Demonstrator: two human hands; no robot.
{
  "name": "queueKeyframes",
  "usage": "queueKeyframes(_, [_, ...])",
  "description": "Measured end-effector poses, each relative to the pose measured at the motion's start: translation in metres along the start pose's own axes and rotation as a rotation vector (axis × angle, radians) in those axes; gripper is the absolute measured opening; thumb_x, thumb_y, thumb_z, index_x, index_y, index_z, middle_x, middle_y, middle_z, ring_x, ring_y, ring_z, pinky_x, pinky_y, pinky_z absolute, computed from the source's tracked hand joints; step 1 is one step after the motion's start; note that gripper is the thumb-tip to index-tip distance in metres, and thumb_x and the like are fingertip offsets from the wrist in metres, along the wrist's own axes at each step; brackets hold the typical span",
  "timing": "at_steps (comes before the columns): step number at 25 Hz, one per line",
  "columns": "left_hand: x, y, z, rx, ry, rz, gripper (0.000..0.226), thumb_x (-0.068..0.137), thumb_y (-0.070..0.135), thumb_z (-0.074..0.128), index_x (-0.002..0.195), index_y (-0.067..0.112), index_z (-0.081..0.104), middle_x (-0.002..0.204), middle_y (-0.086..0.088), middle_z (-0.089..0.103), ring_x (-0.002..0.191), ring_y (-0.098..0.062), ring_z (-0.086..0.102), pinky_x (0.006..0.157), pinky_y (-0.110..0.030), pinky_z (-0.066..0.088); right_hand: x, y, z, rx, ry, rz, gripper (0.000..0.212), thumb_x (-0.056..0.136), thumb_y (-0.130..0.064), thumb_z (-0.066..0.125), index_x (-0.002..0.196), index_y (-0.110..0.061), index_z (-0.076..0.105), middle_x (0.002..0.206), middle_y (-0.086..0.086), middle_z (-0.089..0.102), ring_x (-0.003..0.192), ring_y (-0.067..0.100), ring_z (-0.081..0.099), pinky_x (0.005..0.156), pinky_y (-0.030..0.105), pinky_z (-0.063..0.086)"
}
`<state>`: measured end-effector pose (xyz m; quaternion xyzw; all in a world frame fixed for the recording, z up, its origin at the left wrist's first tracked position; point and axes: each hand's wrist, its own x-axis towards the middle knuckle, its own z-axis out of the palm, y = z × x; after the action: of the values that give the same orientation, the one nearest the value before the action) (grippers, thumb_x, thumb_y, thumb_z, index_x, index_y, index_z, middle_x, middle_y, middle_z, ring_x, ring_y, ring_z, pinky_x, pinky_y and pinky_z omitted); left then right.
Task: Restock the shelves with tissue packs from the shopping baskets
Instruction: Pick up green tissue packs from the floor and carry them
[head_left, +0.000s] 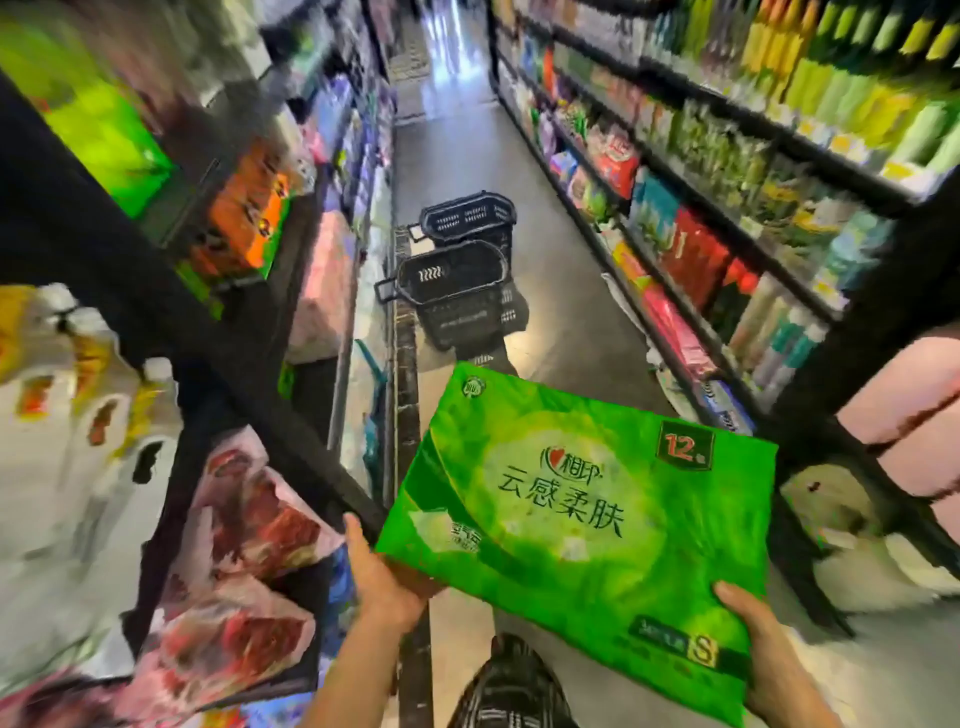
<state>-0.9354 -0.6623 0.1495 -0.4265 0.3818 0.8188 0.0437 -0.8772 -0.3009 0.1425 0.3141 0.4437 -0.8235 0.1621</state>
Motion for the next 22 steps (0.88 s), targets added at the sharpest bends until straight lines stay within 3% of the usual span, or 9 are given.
queueKeyframes(2, [0.027, 0.038, -0.008, 0.012, -0.014, 0.008, 0.077, 0.083, 0.083, 0.033, 0.097, 0.021, 0.076, 0.104, -0.018, 0.075, 0.092, -0.042, 0.070, 0.086, -0.059, 0.052, 0.041, -0.055, 0.041, -0.101, -0.113, 0.059, 0.085, 0.012, -0.030, 0.098, 0.093, -0.011, 0.080, 0.090, 0.021, 0.076, 0.071, 0.036, 0.075, 0.058, 0.056, 0.060])
queueKeyframes(4, [0.062, 0.067, -0.005, 0.066, -0.065, -0.009, 0.069, 0.089, 0.074, 0.034, 0.101, 0.019, 0.075, 0.112, -0.020, 0.073, 0.093, -0.042, 0.071, 0.081, -0.059, 0.055, 0.080, -0.107, 0.097, -0.159, -0.200, 0.131, 0.055, 0.013, -0.029, 0.094, 0.064, -0.014, 0.081, 0.072, 0.018, 0.074, 0.056, 0.032, 0.072, 0.043, 0.047, 0.057])
queueKeyframes(6, [0.093, 0.095, 0.008, 0.153, -0.096, -0.024, 0.060, 0.087, 0.062, 0.045, 0.112, 0.016, 0.074, 0.120, -0.020, 0.070, 0.098, -0.039, 0.071, 0.080, -0.055, 0.058, 0.118, -0.139, 0.142, -0.265, -0.209, 0.096, 0.062, 0.002, -0.036, 0.095, 0.058, -0.015, 0.079, 0.068, 0.018, 0.073, 0.050, 0.029, 0.070, 0.039, 0.043, 0.056])
queueKeyframes(9, [0.153, 0.144, 0.034, 0.230, -0.084, -0.006, 0.052, 0.082, 0.048, 0.062, 0.119, 0.012, 0.072, 0.115, -0.019, 0.072, 0.096, -0.034, 0.073, 0.082, -0.049, 0.060, 0.201, -0.170, 0.211, -0.355, -0.265, 0.011, 0.026, 0.058, -0.018, 0.086, 0.083, -0.014, 0.082, 0.091, 0.023, 0.074, 0.063, 0.031, 0.074, 0.049, 0.039, 0.059])
queueKeyframes(12, [0.196, 0.178, 0.050, 0.261, 0.007, 0.153, 0.081, 0.062, 0.055, 0.087, 0.129, 0.019, 0.059, 0.112, -0.013, 0.075, 0.097, -0.032, 0.073, 0.093, -0.051, 0.055, 0.270, -0.195, 0.279, -0.538, -0.335, -0.068, 0.064, 0.065, -0.008, 0.061, 0.129, -0.014, 0.061, 0.112, 0.018, 0.073, 0.084, 0.031, 0.074, 0.063, 0.042, 0.061])
queueKeyframes(15, [0.221, 0.209, 0.060, 0.238, 0.164, 0.311, 0.114, 0.034, 0.069, 0.092, 0.129, 0.019, 0.053, 0.112, -0.008, 0.074, 0.097, -0.027, 0.073, 0.091, -0.050, 0.056, 0.322, -0.220, 0.355, -0.674, -0.421, -0.168, 0.053, 0.065, 0.000, 0.066, 0.116, -0.014, 0.062, 0.095, 0.008, 0.077, 0.074, 0.022, 0.074, 0.061, 0.037, 0.060])
queueKeyframes(17, [0.230, 0.231, 0.070, 0.186, 0.207, 0.388, 0.107, 0.046, 0.063, 0.091, 0.133, 0.021, 0.048, 0.112, -0.003, 0.071, 0.094, -0.023, 0.073, 0.087, -0.044, 0.057, 0.360, -0.238, 0.404, -0.812, -0.457, -0.213, 0.031, 0.081, 0.006, 0.059, 0.106, -0.011, 0.063, 0.084, 0.007, 0.077, 0.065, 0.017, 0.072, 0.061, 0.037, 0.055])
queueKeyframes(20, [0.248, 0.250, 0.082, 0.075, 0.295, 0.419, 0.108, 0.046, 0.059, 0.093, 0.138, 0.021, 0.050, 0.115, -0.002, 0.072, 0.095, -0.022, 0.073, 0.083, -0.041, 0.057, 0.418, -0.258, 0.476, -1.054, -0.549, -0.262, 0.025, 0.094, -0.002, 0.060, 0.115, -0.015, 0.060, 0.103, 0.011, 0.075, 0.073, 0.011, 0.072, 0.061, 0.027, 0.056])
queueKeyframes(22, [0.257, 0.252, 0.087, 0.051, 0.366, 0.427, 0.110, 0.037, 0.066, 0.091, 0.131, 0.023, 0.055, 0.115, -0.003, 0.073, 0.095, -0.021, 0.074, 0.080, -0.038, 0.058, 0.448, -0.255, 0.522, -1.162, -0.612, -0.327, 0.046, 0.087, -0.020, 0.075, 0.126, -0.025, 0.049, 0.111, -0.007, 0.067, 0.081, 0.001, 0.069, 0.065, 0.017, 0.053])
